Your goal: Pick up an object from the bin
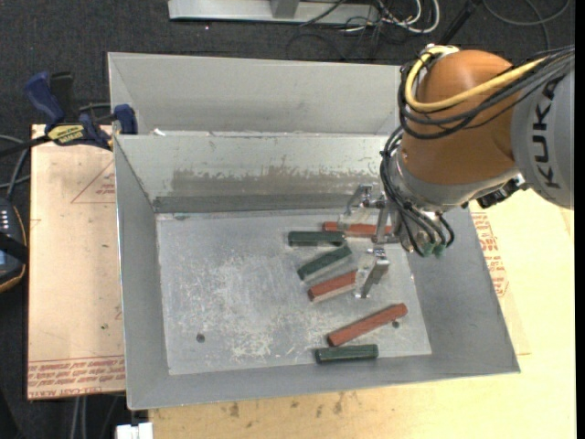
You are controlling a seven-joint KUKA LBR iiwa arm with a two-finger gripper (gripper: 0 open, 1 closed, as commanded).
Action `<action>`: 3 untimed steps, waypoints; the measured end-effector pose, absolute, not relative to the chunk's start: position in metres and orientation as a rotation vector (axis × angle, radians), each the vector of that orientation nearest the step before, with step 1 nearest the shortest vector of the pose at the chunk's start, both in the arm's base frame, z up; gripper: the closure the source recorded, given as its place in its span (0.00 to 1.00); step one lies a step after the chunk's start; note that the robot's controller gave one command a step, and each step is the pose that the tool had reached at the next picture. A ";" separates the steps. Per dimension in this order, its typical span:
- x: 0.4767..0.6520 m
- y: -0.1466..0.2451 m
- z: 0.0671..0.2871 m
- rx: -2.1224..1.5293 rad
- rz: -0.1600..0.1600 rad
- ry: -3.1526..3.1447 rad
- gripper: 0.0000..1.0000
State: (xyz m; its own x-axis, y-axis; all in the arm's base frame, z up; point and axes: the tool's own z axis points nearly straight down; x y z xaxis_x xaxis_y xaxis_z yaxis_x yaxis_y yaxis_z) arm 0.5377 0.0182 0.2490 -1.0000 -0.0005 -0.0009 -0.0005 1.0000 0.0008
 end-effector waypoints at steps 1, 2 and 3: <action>0.566 -0.006 0.178 -0.010 0.001 3.134 0.00; 0.613 -0.025 0.089 -0.212 0.001 3.123 0.00; 0.616 -0.025 0.089 -0.238 0.000 3.113 0.00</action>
Offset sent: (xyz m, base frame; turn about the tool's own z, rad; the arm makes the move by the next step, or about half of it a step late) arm 0.0809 -0.0491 -0.1790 -0.1528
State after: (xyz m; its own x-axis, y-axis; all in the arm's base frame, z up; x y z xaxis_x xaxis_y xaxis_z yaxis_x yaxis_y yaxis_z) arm 0.6162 -0.0254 0.0889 -0.9882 -0.1520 -0.0190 -0.1520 0.9884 -0.0016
